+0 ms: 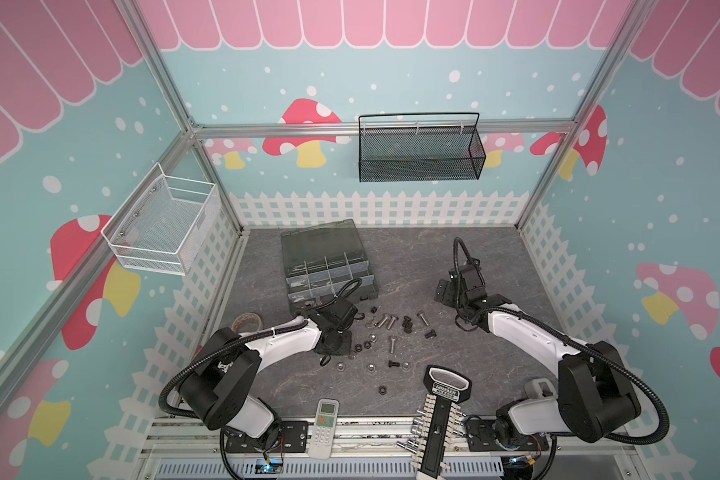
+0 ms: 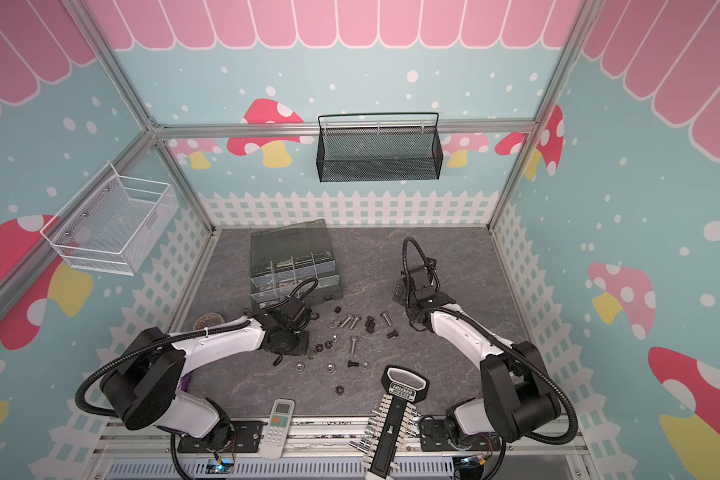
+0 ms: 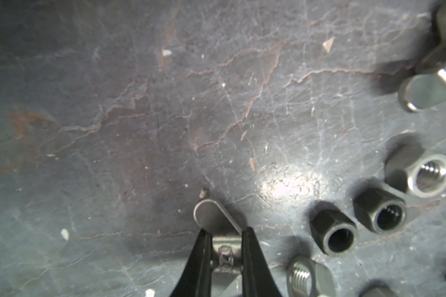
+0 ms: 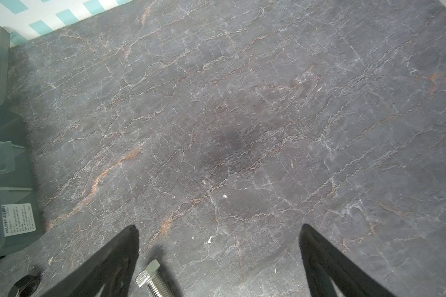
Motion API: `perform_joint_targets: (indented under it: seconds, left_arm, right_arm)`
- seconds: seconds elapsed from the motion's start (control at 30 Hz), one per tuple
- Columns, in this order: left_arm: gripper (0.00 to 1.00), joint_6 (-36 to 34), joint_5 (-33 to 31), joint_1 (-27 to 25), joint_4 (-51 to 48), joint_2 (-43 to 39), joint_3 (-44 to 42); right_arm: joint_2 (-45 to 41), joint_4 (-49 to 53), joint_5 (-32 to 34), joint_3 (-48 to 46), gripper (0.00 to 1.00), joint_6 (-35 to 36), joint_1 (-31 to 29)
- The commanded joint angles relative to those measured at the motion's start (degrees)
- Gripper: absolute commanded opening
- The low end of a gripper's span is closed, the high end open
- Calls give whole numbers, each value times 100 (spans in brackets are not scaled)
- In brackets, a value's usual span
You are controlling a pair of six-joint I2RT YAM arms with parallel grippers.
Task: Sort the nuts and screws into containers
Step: 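Close the left gripper on the wing nut and lift it, then carry the wing nut over the nearest box compartment and release it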
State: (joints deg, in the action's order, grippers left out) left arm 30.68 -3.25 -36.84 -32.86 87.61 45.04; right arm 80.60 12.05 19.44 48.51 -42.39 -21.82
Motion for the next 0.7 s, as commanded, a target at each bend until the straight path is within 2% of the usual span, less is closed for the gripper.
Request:
perform_joint_targets:
  seconds: [0.0,0.13,0.33,0.5,0.67]
  left_arm:
    - [12,88,-97,-23,68,108,34]
    - [11,113,-236,-19,163,51,240]
    - [11,17,-803,62,356,-16,823]
    - [11,-316,-942,408,499,-86,1242]
    - [11,-505,-982,975,741,-148,1453]
  right_arm:
    - [-26,100,106,6,98,-129,-41]
    - [-37,97,126,2,98,-144,-41]
    - [-42,103,135,-6,98,-155,-41]
    - [-78,97,109,-20,98,-151,-41]
    - [-109,88,102,-59,98,-190,-41]
